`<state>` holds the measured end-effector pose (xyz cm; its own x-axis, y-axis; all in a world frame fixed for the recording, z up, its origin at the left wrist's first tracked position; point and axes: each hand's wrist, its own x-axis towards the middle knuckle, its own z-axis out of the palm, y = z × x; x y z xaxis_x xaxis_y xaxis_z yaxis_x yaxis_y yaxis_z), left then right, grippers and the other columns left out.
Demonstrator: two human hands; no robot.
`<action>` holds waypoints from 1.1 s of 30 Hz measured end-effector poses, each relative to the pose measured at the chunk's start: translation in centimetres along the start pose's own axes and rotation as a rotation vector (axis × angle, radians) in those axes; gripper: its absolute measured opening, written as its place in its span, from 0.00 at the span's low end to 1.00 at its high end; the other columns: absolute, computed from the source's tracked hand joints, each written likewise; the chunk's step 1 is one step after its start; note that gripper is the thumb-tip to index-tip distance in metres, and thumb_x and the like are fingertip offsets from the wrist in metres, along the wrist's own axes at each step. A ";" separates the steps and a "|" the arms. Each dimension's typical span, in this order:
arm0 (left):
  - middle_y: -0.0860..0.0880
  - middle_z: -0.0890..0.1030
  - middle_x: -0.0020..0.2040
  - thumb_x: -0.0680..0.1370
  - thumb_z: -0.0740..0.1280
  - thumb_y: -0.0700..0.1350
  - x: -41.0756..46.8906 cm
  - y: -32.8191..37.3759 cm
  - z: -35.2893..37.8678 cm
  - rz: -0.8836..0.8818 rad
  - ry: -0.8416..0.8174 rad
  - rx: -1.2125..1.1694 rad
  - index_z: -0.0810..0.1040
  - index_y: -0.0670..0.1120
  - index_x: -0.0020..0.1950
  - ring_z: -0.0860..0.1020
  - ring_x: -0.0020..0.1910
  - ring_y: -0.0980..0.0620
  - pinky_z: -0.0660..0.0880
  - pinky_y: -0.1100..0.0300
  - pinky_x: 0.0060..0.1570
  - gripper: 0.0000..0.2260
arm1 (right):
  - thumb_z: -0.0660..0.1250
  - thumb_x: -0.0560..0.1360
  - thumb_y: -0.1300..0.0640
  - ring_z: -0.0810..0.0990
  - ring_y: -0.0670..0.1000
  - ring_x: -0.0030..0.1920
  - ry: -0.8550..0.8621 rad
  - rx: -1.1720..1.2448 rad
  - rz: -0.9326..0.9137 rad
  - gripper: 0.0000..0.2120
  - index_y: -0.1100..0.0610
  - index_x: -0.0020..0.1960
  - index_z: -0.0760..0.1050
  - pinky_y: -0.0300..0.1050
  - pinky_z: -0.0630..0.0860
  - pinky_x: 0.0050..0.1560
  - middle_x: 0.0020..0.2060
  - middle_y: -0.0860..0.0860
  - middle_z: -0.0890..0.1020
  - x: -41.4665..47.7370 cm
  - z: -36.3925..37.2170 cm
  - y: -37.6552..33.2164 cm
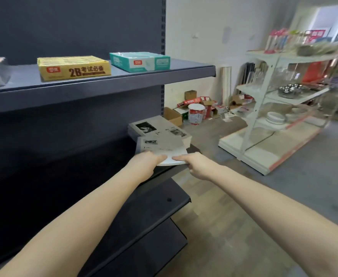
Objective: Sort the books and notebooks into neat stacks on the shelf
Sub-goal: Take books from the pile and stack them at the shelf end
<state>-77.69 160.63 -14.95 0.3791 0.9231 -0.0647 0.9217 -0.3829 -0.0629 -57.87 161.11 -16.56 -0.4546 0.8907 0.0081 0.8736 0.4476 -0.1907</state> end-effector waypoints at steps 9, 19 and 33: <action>0.42 0.75 0.57 0.74 0.56 0.34 3.2 2.3 1.6 0.042 0.031 0.027 0.68 0.46 0.66 0.76 0.53 0.42 0.76 0.50 0.48 0.21 | 0.58 0.81 0.54 0.69 0.58 0.66 -0.066 -0.072 0.077 0.22 0.55 0.73 0.62 0.51 0.70 0.63 0.71 0.53 0.67 -2.2 1.2 4.0; 0.45 0.78 0.52 0.76 0.62 0.56 5.1 2.9 3.5 0.040 0.129 0.050 0.71 0.47 0.54 0.78 0.49 0.42 0.70 0.56 0.39 0.14 | 0.50 0.82 0.62 0.59 0.54 0.73 -0.031 -0.242 0.011 0.21 0.56 0.75 0.57 0.47 0.60 0.68 0.75 0.52 0.59 -2.0 2.1 6.0; 0.46 0.78 0.54 0.73 0.66 0.59 11.0 1.7 4.4 -0.072 0.159 -0.112 0.74 0.47 0.54 0.77 0.50 0.44 0.72 0.57 0.41 0.18 | 0.55 0.73 0.73 0.59 0.56 0.73 0.019 -0.157 0.050 0.34 0.58 0.76 0.52 0.46 0.59 0.70 0.75 0.56 0.56 4.4 2.3 8.3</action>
<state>-72.34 169.99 -20.12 0.3122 0.9452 0.0950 0.9468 -0.3178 0.0502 -53.00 168.53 -20.36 -0.4078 0.9128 0.0217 0.9121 0.4083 -0.0358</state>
